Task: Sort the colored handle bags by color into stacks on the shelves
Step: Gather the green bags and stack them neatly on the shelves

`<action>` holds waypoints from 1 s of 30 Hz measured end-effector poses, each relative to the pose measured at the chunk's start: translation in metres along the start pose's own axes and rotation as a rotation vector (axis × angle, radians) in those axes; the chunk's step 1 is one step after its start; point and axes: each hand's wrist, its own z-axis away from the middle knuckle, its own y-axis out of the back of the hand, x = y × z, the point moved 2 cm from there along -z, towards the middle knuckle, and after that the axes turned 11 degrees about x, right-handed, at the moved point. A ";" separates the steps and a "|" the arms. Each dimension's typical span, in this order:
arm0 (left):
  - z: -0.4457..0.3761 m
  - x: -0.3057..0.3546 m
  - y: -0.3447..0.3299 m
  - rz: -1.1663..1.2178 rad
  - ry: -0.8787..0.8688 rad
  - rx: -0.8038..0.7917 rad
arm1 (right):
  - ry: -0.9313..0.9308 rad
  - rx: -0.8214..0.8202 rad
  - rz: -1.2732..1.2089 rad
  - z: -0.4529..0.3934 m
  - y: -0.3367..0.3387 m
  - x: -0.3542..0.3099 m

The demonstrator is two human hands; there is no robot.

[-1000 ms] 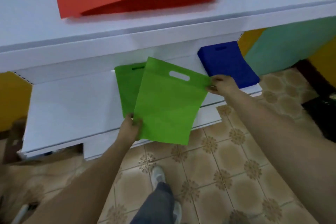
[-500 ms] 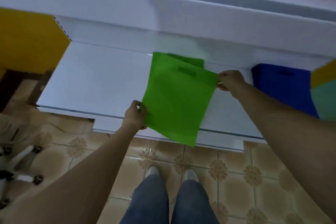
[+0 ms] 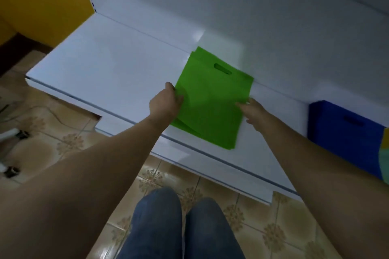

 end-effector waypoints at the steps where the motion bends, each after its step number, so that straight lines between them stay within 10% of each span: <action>1: 0.000 -0.001 0.000 -0.115 -0.058 0.062 | 0.014 -0.008 0.013 0.000 -0.002 0.002; 13: 0.021 0.006 0.030 -0.177 -0.121 -0.086 | 0.182 0.115 0.361 0.007 0.008 -0.041; 30: 0.207 -0.088 0.256 0.026 0.095 0.277 | 1.336 -0.195 0.338 0.344 -0.056 -0.279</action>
